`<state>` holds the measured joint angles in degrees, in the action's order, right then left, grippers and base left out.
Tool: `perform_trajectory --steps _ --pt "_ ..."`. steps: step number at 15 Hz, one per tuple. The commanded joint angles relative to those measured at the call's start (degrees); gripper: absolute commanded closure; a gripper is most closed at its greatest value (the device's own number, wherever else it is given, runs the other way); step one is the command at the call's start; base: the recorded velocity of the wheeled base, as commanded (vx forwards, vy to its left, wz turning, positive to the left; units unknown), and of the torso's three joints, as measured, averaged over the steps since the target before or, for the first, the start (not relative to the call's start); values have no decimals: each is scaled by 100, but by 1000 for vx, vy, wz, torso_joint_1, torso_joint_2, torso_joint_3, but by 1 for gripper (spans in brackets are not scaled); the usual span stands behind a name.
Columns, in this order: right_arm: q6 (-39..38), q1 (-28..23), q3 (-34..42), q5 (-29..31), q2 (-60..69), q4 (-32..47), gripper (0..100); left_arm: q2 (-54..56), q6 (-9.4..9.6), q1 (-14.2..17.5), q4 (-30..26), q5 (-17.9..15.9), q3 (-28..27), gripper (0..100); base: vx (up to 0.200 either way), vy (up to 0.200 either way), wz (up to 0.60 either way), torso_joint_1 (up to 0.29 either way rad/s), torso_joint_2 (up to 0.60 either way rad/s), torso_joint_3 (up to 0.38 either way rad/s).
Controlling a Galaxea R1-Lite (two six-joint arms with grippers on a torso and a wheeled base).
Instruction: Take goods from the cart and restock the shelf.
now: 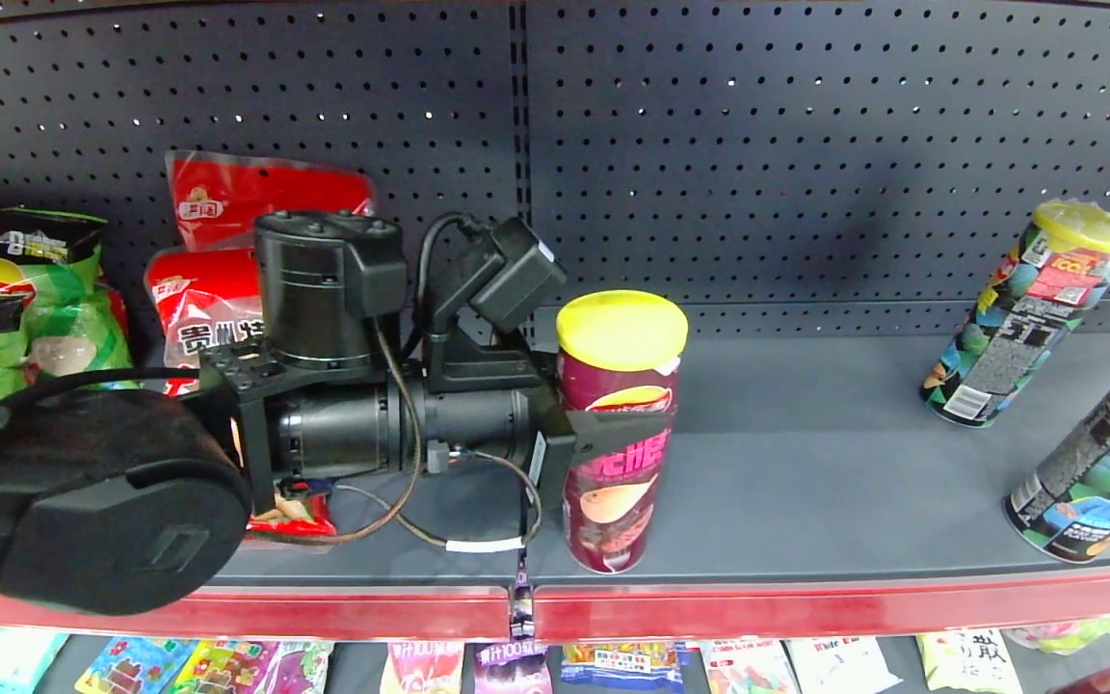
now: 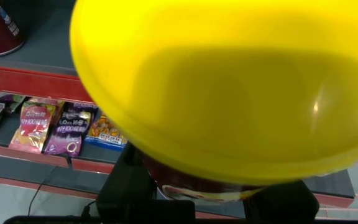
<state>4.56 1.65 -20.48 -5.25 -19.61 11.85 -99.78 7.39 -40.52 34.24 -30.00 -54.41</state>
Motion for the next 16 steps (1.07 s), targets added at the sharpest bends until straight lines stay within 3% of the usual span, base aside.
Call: perform_trajectory --steps 1,13,16 --pt "1 2 0 7 -42 -7 100 29 0 0 -14 -6 27 100 0 0 0 0 0 0" --pt "1 2 -61 -11 -165 -34 100 161 8 -140 -14 29 299 100 0 0 0 0 0 0" --pt "1 2 -61 -11 -174 -34 100 152 8 -149 -14 214 281 100 0 0 0 0 0 0"
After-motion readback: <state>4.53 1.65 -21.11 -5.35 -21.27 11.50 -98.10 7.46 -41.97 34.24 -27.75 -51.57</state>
